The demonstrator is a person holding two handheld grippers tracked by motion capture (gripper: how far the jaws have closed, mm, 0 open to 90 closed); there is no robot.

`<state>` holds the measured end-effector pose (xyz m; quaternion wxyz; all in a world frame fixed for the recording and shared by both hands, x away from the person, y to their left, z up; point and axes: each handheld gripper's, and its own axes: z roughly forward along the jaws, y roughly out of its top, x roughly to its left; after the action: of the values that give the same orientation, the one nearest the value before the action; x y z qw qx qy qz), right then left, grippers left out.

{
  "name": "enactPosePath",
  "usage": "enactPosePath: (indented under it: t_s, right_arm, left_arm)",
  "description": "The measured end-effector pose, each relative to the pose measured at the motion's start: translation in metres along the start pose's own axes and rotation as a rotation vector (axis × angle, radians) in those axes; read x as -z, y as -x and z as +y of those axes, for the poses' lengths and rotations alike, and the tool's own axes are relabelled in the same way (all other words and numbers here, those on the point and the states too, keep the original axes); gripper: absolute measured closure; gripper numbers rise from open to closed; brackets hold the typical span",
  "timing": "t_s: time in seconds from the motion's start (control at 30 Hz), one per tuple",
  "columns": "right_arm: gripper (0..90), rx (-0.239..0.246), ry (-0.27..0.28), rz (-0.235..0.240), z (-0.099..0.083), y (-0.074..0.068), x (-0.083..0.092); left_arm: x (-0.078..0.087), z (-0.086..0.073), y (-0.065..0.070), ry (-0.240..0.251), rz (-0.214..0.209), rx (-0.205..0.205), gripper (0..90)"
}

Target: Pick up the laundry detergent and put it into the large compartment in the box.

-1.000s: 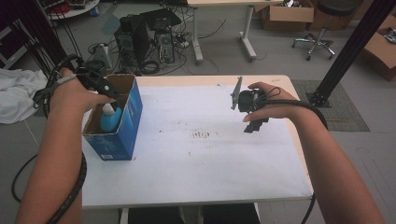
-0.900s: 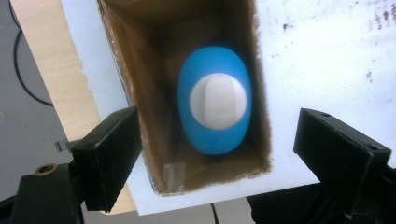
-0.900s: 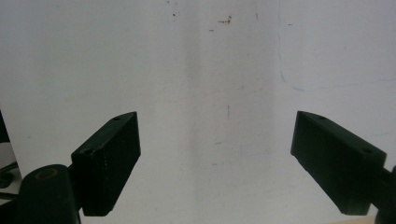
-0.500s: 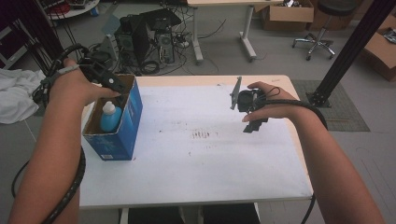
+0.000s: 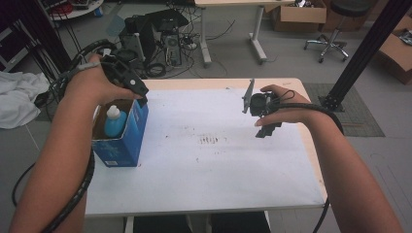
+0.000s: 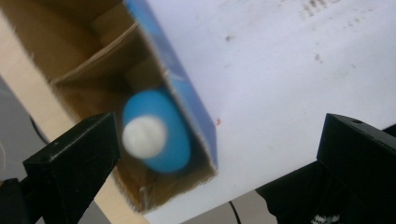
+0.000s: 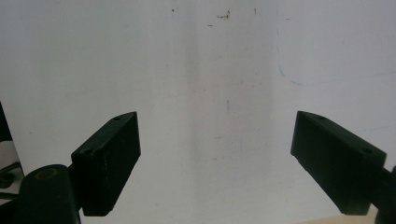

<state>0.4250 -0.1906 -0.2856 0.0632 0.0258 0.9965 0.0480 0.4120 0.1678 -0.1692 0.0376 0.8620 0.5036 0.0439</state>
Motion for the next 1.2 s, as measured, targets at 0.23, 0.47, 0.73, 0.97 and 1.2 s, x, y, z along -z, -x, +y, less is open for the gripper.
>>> enactPosePath:
  t_s: [0.23,0.47,0.73,0.97,1.2]
  right_arm:
    - [15.9,-0.008,-0.006,0.004,-0.002,0.001,0.000]
    - [15.9,-0.005,-0.018,0.007,-0.001,0.003,0.002]
    - [15.9,-0.016,-0.017,-0.001,-0.006,0.002,0.006]
    - [15.9,-0.027,-0.024,0.004,-0.011,0.003,0.004]
    - [15.9,-0.032,-0.029,0.004,-0.012,0.002,0.002]
  left_arm:
    - [0.004,0.011,0.025,0.032,-0.030,-0.226,0.1]
    - [0.000,0.023,0.055,0.041,-0.086,-0.468,0.1]
    - [-0.008,0.029,0.081,0.056,-0.128,-0.701,0.1]
    - [-0.018,0.029,0.095,0.019,-0.117,-0.865,0.1]
    - [-0.028,0.024,0.106,-0.014,-0.094,-0.954,0.1]
